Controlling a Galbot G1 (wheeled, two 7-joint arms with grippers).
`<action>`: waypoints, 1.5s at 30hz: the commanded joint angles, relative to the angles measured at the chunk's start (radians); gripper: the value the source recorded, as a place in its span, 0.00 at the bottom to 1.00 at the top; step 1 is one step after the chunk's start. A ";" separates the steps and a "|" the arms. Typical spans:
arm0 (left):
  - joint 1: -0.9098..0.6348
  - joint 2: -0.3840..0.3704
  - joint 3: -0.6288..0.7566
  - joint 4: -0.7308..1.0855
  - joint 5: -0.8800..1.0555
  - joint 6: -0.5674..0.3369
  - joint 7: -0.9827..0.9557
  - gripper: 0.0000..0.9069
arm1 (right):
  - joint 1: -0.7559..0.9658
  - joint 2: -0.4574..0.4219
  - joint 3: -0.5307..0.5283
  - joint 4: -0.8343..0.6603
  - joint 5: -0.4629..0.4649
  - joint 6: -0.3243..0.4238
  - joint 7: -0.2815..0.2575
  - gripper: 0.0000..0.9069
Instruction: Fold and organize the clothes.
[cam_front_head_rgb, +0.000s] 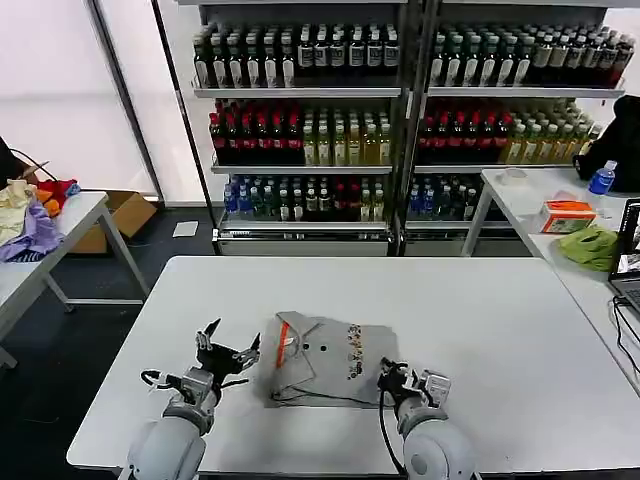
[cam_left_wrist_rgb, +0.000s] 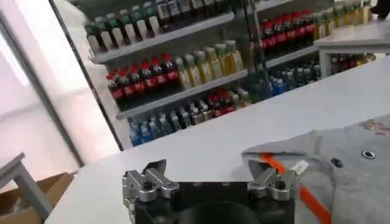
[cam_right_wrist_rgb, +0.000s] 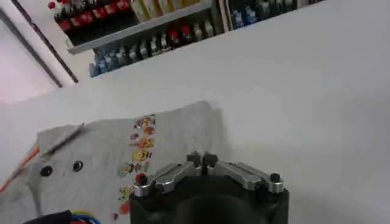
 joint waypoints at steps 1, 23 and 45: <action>0.020 -0.005 -0.018 -0.011 0.000 -0.001 -0.002 1.00 | 0.003 -0.161 0.083 0.017 0.012 0.001 -0.024 0.00; 0.049 -0.065 0.003 -0.025 0.010 0.000 -0.007 1.00 | -0.076 -0.256 0.058 0.215 -0.289 0.004 -0.320 1.00; 0.084 -0.077 -0.010 -0.038 0.016 0.008 -0.007 1.00 | 0.101 -0.390 -0.240 -0.012 -0.242 0.002 -0.392 1.00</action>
